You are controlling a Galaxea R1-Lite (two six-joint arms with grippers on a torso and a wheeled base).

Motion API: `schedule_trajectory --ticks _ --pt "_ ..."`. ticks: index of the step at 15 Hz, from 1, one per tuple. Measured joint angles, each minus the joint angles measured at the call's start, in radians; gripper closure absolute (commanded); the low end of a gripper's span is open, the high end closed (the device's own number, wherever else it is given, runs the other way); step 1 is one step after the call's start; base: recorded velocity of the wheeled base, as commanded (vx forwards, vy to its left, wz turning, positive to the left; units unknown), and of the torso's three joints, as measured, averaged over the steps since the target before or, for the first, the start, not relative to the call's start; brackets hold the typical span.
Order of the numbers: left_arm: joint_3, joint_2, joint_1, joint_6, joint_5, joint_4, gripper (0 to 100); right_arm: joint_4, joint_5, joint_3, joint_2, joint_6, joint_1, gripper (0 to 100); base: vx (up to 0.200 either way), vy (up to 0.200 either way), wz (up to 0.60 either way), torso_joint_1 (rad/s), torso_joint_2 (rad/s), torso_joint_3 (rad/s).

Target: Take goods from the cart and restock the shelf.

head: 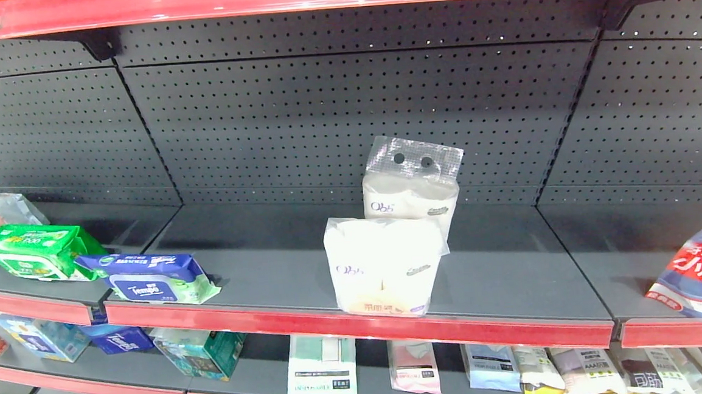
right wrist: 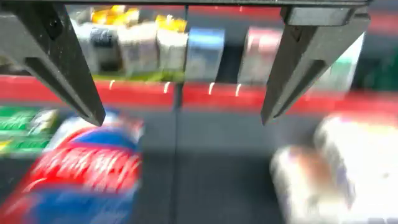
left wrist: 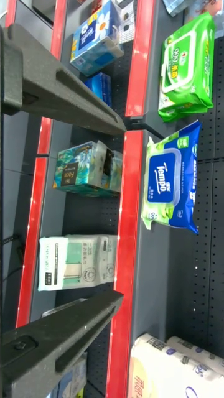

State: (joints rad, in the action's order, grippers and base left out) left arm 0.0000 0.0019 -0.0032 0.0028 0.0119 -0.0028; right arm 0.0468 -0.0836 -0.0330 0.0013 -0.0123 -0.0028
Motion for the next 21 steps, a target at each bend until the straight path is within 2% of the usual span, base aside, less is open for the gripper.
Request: schedule_trajectory --ticks 2,11,17,21 --pt "0.000 0.000 0.000 0.001 0.000 0.000 0 -0.061 0.050 0.023 -0.003 -0.007 0.001 0 0.000 0.000 0.00 0.000 0.00 0.000" --pt "0.000 0.000 0.000 0.002 0.000 0.000 0 -0.047 0.048 0.031 -0.003 0.005 0.001 0 0.000 0.000 0.00 0.000 0.00 0.000" --pt "0.000 0.000 0.001 0.002 0.000 0.000 0 -0.047 0.049 0.032 -0.003 0.005 0.003 0 0.000 0.000 -0.60 0.009 0.00 0.002" --pt "0.000 0.000 0.000 0.001 -0.001 0.000 0 -0.047 0.048 0.031 -0.003 0.009 0.002 0 0.000 0.000 0.00 0.000 0.00 0.000"
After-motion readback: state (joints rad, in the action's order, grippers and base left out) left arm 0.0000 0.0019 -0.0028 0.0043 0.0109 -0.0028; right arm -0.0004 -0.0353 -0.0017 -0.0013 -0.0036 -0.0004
